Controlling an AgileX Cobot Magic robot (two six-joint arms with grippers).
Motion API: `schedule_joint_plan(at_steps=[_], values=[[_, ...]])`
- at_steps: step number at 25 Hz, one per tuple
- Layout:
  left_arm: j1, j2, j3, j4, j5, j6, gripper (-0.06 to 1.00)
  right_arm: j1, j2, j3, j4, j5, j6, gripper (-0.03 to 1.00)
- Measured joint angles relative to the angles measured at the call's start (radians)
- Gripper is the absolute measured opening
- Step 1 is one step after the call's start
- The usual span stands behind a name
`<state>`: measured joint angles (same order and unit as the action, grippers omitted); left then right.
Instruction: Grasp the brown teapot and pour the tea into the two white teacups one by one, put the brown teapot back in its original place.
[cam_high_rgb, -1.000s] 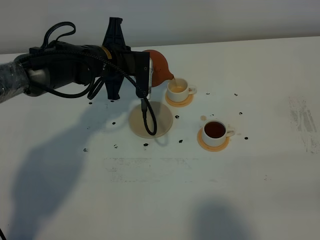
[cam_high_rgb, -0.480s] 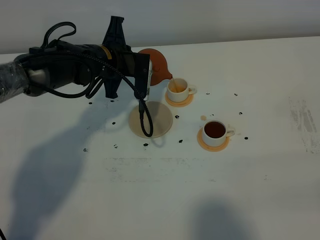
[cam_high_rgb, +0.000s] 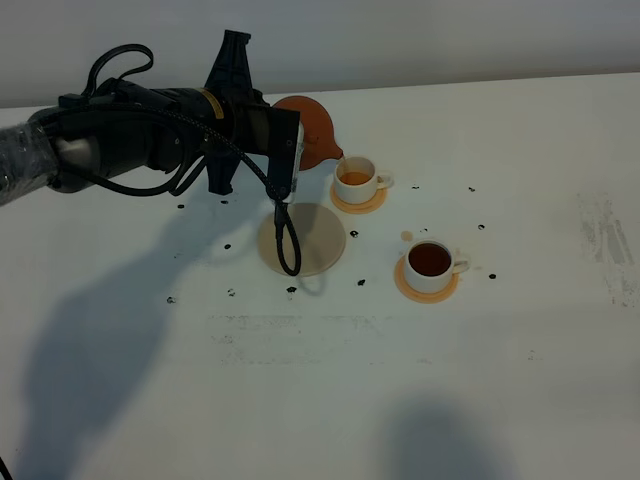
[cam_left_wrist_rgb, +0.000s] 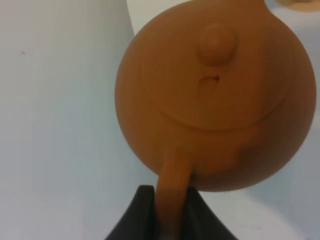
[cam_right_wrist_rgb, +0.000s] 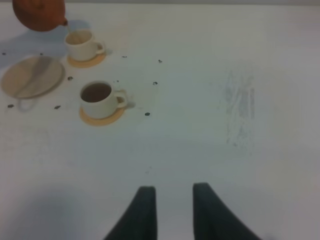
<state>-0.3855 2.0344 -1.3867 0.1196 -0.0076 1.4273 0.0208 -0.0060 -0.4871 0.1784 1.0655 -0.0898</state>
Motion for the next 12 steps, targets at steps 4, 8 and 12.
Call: schedule_joint_plan(at_steps=[4, 8, 12], values=[[0.0, 0.001, 0.0, 0.002, -0.03, 0.0, 0.11, 0.0, 0.0, 0.0, 0.0, 0.0, 0.0, 0.2], [0.0, 0.013, 0.0, 0.004, -0.047, 0.001, 0.11, 0.0, 0.0, 0.0, 0.0, 0.0, 0.0, 0.2], [0.0, 0.019, 0.0, 0.025, -0.051, 0.001, 0.11, 0.0, 0.0, 0.0, 0.0, 0.0, 0.0, 0.2]])
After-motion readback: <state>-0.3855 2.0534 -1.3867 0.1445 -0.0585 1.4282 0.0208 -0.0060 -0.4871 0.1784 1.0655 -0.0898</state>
